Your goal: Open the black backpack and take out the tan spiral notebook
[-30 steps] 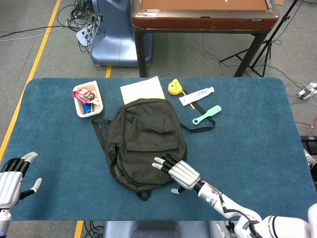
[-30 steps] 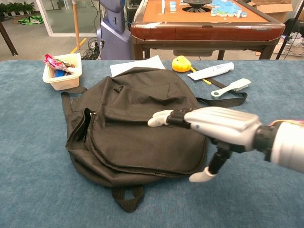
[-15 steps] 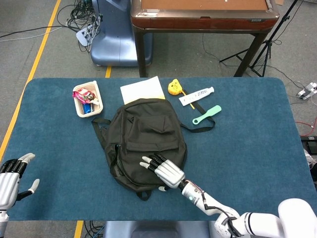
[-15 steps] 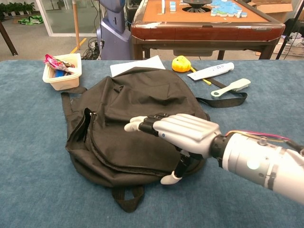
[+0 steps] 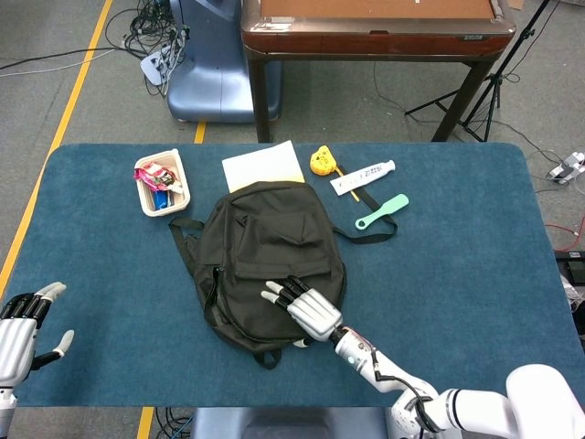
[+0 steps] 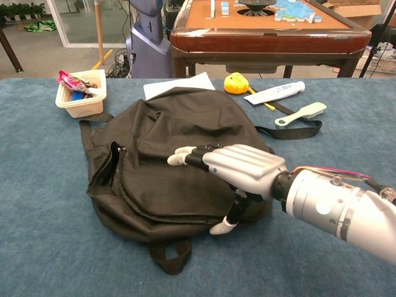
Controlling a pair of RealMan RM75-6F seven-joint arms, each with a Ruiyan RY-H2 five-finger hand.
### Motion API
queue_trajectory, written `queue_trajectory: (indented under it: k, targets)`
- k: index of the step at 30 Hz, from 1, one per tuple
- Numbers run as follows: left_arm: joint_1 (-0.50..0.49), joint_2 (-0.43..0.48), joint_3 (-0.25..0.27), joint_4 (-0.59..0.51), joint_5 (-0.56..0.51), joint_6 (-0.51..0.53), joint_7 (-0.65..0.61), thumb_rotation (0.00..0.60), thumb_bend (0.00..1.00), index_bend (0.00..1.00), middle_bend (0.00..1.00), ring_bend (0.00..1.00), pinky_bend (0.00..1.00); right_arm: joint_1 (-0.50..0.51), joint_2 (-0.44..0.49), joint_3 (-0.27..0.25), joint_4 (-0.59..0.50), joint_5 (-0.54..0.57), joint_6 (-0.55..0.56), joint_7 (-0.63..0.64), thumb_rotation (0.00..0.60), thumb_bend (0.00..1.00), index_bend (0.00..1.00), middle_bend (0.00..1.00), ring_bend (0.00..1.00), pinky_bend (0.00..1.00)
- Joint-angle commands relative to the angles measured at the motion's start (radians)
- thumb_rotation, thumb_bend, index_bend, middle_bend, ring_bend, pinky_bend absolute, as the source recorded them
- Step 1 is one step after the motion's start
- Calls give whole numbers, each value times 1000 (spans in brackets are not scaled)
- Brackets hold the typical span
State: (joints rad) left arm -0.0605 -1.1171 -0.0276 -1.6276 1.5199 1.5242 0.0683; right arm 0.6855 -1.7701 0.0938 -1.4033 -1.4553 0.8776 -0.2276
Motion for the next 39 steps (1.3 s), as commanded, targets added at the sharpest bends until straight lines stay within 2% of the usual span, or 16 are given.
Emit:
queue_trajectory:
  k: [1,21,25,30,32,34,35,37,39]
  targets:
    - [0,0,0,0,1,-1,0,600,279,177,188,197,143,1,12,5,-9,10,4,-6,600,57,0,0,0,0]
    - [-8,2,-2,-11,-7,-19,9,600,279,177,188,197,143,31,120,8,-149,75,-27,-25,600,96,0,13,0,0]
    - [-9,2,-2,-11,-10,-23,9,600,279,177,189,197,143,32,130,13,-157,86,-18,-27,600,102,0,28,0,0]
    - [-10,0,-1,-11,-12,-26,10,600,279,177,189,197,143,42,129,22,-148,110,-23,-26,600,157,12,47,0,0]
    - [-10,0,-1,-10,-14,-27,10,600,279,177,188,197,143,48,128,20,-145,119,-31,-34,600,227,78,63,0,0]
    - [-10,0,-2,-9,-15,-28,10,600,279,177,189,197,143,56,132,17,-145,132,-46,-55,600,375,228,100,0,0]
    - [-12,1,-2,-8,-15,-30,9,600,279,177,189,197,143,63,135,15,-147,145,-55,-77,600,423,268,117,0,0]
    - [-17,5,-4,-5,-14,-36,6,600,279,177,188,197,143,72,138,17,-150,168,-66,-109,600,529,365,203,6,0]
    - [-28,10,-10,0,-13,-48,-6,600,279,179,189,197,143,84,139,24,-157,194,-75,-135,600,587,461,307,54,0]
